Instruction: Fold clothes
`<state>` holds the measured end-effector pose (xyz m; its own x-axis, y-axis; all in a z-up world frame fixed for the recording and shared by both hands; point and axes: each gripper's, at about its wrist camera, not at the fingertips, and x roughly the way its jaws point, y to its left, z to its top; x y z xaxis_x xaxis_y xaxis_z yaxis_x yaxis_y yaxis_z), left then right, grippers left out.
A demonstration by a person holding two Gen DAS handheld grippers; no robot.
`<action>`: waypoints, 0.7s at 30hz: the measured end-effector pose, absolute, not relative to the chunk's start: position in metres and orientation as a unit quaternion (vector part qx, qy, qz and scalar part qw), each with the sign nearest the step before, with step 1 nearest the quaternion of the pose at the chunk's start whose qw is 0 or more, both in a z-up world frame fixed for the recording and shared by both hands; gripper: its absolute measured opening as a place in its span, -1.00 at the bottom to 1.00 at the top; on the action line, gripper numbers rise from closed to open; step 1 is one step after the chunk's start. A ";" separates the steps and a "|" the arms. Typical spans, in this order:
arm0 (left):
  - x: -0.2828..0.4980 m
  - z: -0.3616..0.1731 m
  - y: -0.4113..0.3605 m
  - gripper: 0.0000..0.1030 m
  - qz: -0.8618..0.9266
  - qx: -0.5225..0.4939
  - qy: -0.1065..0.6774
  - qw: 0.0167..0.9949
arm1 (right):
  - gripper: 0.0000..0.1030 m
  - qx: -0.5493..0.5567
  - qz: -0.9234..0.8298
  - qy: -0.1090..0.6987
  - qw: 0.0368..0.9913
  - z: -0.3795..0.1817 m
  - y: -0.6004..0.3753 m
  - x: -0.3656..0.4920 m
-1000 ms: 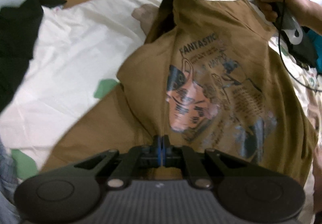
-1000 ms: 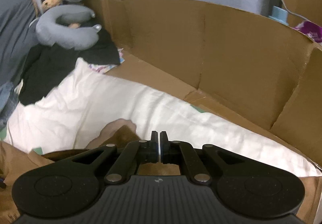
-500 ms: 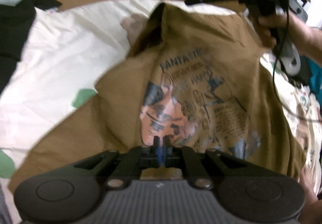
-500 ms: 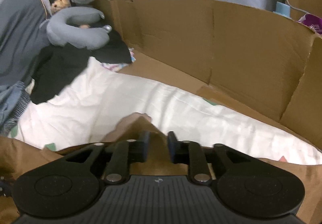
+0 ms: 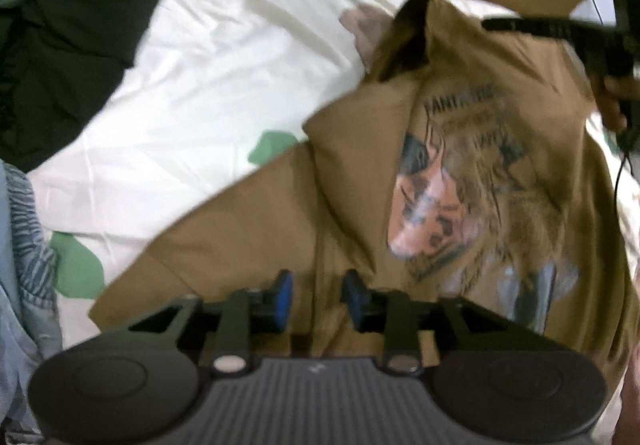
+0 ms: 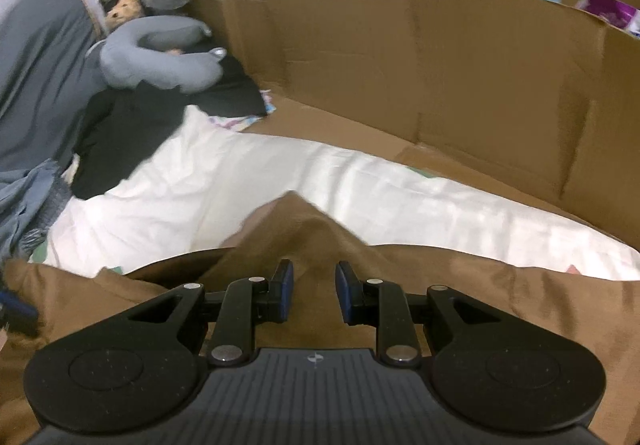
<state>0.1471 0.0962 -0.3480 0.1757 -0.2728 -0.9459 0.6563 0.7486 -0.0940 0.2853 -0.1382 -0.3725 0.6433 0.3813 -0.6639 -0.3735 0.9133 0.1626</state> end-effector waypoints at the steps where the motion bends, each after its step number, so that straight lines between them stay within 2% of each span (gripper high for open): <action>1: 0.146 -0.351 0.096 -0.32 -0.313 0.169 0.566 0.744 | -0.52 0.006 0.204 0.368 0.907 -0.373 -0.142 0.286; 4: 0.145 -0.357 0.097 -0.34 -0.311 0.168 0.572 0.740 | -0.53 0.007 0.192 0.368 0.909 -0.375 -0.153 0.289; 8: 0.148 -0.363 0.101 -0.54 -0.308 0.149 0.584 0.736 | -0.52 0.007 0.183 0.369 0.911 -0.378 -0.163 0.290; 15: 0.157 -0.364 0.112 -0.54 -0.303 0.089 0.596 0.738 | -0.53 -0.008 0.189 0.372 0.909 -0.375 -0.179 0.298; 16: 0.158 -0.364 0.113 -0.66 -0.303 0.083 0.597 0.739 | -0.53 -0.013 0.192 0.372 0.908 -0.374 -0.181 0.301; 21: 0.155 -0.362 0.117 -0.77 -0.299 0.063 0.593 0.745 | -0.50 -0.061 0.194 0.378 0.903 -0.374 -0.187 0.320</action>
